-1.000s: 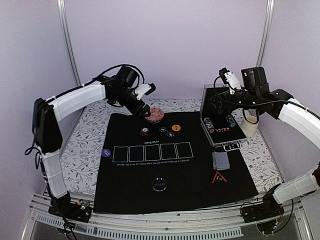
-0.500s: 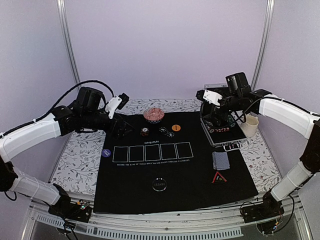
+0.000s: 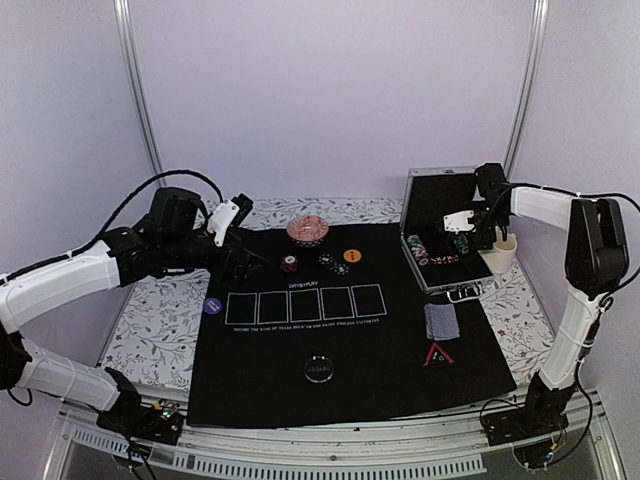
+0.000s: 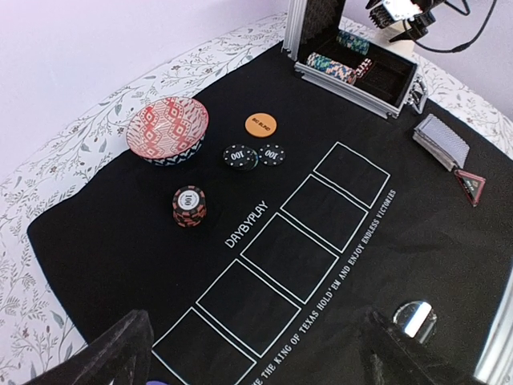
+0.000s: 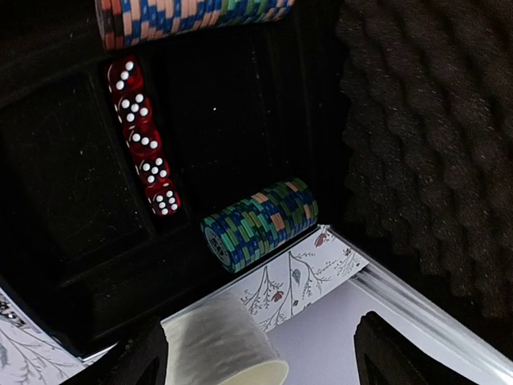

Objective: Distribute texas hold em gaming equipment
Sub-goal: Pick up the pile of poker chips from the chip case.

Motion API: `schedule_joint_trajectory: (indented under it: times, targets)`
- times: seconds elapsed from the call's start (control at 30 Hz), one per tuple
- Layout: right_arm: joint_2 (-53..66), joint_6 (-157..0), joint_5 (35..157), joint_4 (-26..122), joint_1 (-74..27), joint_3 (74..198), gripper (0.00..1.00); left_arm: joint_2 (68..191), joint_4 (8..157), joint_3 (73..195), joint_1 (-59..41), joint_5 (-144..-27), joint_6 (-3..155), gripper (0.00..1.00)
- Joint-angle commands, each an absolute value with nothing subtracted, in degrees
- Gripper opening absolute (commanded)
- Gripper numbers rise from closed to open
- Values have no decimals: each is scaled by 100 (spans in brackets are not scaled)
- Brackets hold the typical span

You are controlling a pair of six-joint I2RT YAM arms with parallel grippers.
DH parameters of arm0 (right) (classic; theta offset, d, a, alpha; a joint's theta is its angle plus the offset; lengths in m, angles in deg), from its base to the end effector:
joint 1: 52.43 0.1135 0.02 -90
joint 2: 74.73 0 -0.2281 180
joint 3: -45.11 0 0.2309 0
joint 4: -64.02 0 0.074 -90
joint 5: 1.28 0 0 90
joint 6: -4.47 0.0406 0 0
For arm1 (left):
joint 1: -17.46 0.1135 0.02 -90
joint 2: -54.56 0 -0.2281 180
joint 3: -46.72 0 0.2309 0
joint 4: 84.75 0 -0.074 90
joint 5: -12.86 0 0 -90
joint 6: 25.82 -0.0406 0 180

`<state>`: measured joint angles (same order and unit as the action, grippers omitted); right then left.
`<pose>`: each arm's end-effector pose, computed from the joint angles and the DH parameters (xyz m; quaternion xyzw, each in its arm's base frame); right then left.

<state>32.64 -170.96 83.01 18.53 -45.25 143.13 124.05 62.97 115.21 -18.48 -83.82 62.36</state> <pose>0.3793 0.0437 0.2002 -0.6780 0.6686 -0.2272 0.2041 0.2130 -0.1603 0.2604 0.3105 0.8223 -0.1881 0.4383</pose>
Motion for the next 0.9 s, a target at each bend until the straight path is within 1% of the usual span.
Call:
schedule_joint_trajectory:
  times: [0.0,0.07,0.17,0.37,0.6,0.8,0.87]
  targets:
    - [3708,-18203,8238,2250,-4614,14577,80,12416,6567,11413,-1849,-8303,6158,91]
    - [3867,-18304,8234,2288,-4668,14608,78,12493,6583,11399,-1840,-8294,6160,91]
    - [4066,-18533,8156,2355,-4702,14588,72,12614,6577,11414,-1816,-8309,6155,91]
    - [4356,-18649,8025,2603,-4717,14633,69,12724,6577,11434,-1757,-8353,6182,91]
    - [4594,-18677,7987,2532,-4718,14736,66,12715,6584,11425,-1742,-8387,6182,91]
    - [4585,-18712,7847,2432,-4717,14579,60,12711,6593,11417,-1734,-8387,6190,91]
    - [4554,-18715,7851,2412,-4715,14546,55,12702,6594,11417,-1730,-8413,6201,91]
